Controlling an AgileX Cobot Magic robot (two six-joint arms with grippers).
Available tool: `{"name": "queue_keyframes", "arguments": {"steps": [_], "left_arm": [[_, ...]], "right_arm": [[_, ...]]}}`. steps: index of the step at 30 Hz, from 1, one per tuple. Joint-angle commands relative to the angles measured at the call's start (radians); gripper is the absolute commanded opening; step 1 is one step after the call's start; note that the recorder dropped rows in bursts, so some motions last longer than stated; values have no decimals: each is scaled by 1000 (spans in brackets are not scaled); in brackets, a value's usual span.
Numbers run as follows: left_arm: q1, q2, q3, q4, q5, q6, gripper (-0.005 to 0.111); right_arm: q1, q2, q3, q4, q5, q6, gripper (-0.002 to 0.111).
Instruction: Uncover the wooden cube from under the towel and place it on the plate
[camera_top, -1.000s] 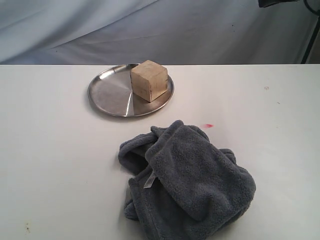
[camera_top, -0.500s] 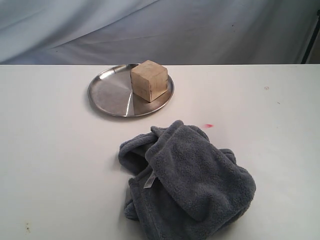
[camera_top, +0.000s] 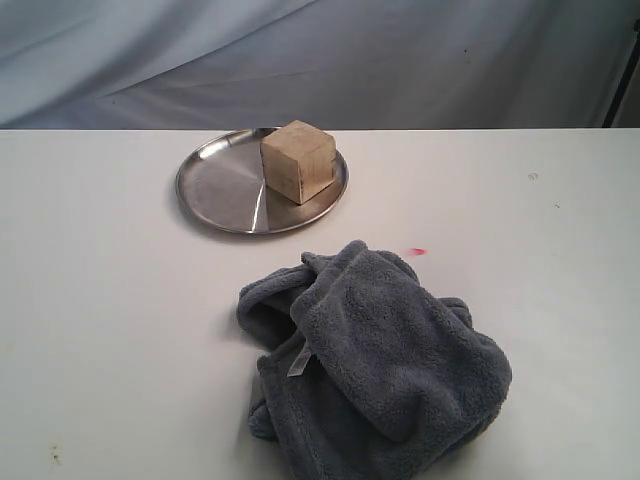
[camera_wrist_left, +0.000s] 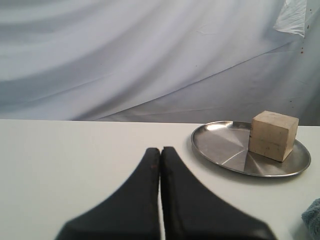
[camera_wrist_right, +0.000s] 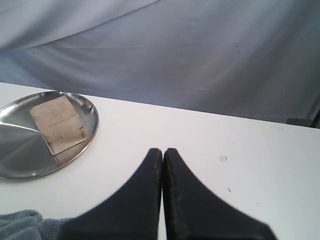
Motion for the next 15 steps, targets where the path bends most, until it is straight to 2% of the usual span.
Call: {"name": "queue_keyframes", "arguments": {"steps": [1, 8, 15], "left_arm": [[-1, -2, 4, 1, -1, -3, 1], [-1, -2, 4, 1, -1, -3, 1], [-1, -2, 4, 1, -1, -3, 1]], "right_arm": [[-6, -157, 141, -12, -77, 17, 0], [-6, -374, 345, -289, -195, 390, 0], [-6, -439, 445, -411, -213, 550, 0]]}}
